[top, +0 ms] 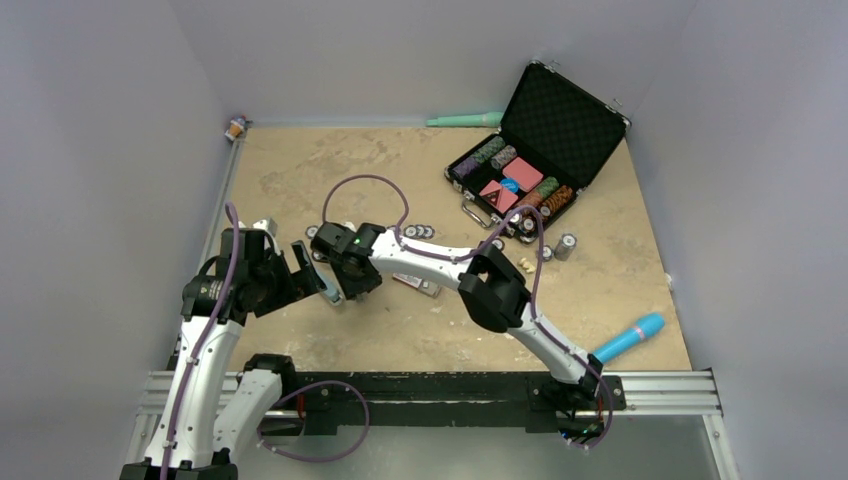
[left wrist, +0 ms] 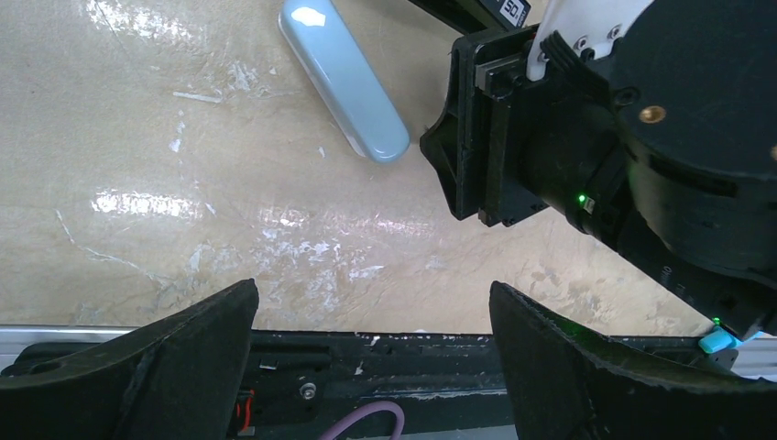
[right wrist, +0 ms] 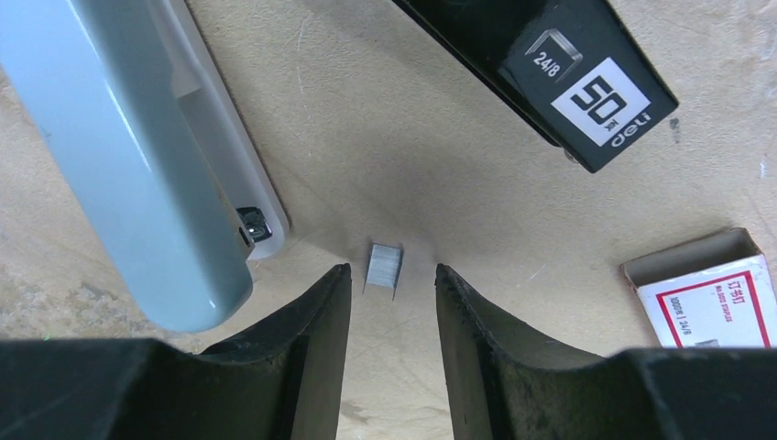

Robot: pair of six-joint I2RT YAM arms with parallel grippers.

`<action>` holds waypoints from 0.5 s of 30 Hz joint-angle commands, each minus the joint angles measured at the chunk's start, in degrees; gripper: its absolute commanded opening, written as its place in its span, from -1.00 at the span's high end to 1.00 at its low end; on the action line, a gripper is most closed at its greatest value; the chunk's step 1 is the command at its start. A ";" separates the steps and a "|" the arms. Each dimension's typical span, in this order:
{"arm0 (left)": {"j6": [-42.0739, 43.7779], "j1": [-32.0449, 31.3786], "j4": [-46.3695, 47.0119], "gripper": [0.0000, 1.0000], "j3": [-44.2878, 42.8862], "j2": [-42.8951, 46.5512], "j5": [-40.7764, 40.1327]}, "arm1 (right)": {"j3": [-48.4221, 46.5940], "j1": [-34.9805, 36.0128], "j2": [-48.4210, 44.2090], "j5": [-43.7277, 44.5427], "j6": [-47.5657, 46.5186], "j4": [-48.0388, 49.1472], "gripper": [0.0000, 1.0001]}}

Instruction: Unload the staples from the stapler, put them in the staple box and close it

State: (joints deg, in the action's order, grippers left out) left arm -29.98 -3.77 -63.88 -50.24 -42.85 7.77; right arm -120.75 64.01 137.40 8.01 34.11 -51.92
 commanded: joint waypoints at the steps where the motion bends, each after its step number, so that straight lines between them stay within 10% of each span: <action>1: 0.20 0.43 1.75 -1.00 0.14 0.56 1.10 | -2.68 0.65 1.60 0.89 1.21 -1.04 0.16; 15: 0.35 0.43 1.85 -1.00 0.14 0.70 1.38 | -2.46 1.21 2.60 2.21 1.89 -4.00 0.34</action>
State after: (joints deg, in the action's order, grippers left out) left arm -29.95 -3.77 -63.88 -50.22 -42.46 8.34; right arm -123.63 64.86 140.11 8.47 34.59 -53.25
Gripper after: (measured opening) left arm 0.997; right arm 0.338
